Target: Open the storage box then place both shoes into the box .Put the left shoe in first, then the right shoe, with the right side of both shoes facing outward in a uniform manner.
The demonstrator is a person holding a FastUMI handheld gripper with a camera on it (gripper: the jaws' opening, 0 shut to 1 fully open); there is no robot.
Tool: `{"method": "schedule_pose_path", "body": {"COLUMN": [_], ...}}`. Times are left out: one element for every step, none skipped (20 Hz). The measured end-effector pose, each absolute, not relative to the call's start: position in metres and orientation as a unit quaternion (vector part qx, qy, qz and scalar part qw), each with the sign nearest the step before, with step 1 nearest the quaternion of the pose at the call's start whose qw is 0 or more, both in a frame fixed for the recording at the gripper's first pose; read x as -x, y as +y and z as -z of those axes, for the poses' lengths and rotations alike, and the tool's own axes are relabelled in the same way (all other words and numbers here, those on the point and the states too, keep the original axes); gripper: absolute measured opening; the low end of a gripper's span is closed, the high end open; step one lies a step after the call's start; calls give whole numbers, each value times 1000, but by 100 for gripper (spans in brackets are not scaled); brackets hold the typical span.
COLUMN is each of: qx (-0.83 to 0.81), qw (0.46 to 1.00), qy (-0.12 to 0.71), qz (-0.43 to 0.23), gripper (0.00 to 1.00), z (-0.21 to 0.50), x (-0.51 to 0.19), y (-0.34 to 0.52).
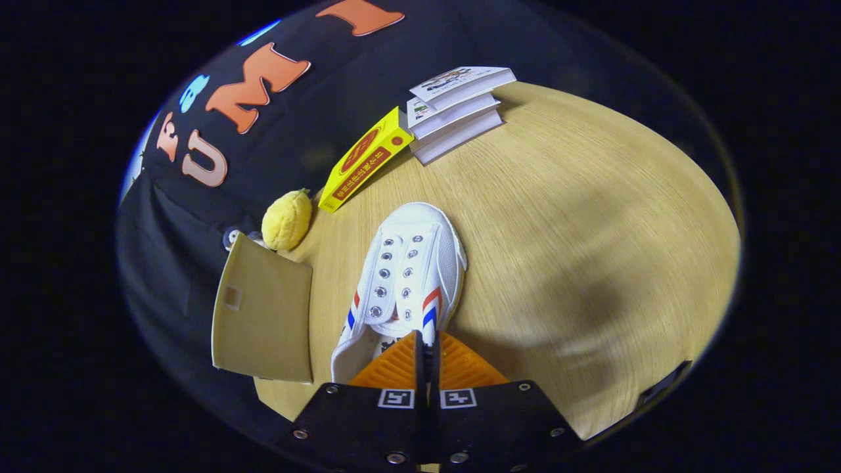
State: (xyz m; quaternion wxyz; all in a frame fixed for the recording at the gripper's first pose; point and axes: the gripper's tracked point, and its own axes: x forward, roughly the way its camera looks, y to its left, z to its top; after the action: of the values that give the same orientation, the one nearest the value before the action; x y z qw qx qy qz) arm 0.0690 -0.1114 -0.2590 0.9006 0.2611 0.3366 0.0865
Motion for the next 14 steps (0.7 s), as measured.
{"method": "schedule_pose_path", "body": {"qx": [-265, -272, -274, -275, -275, -273, -273, -268, -261, -256, -251, -248, -244, -240], "qw": [900, 899, 900, 902, 904, 904, 906, 909, 912, 915, 918, 920, 921, 924], "qy": [334, 328, 322, 315, 310, 307, 301, 296, 292, 285, 280, 273, 270, 263], "qz": [-92, -99, -104, -104, -107, -113, -117, -120, -124, -127, -129, -131, -136, -137], "gripper": [0, 0, 0, 0, 0, 0, 0, 0, 0, 0, 0, 0, 0, 0], "z": [252, 244, 237, 228, 218, 209, 197, 187, 175, 163, 152, 140, 129, 118], "x": [-67, -64, -66, -68, -69, -70, -69, -70, -69, -69, -68, -68, -67, -68], "y": [-106, -104, -100, -97, -92, -85, -78, -71, -64, -56, -47, -38, -27, -17]}}
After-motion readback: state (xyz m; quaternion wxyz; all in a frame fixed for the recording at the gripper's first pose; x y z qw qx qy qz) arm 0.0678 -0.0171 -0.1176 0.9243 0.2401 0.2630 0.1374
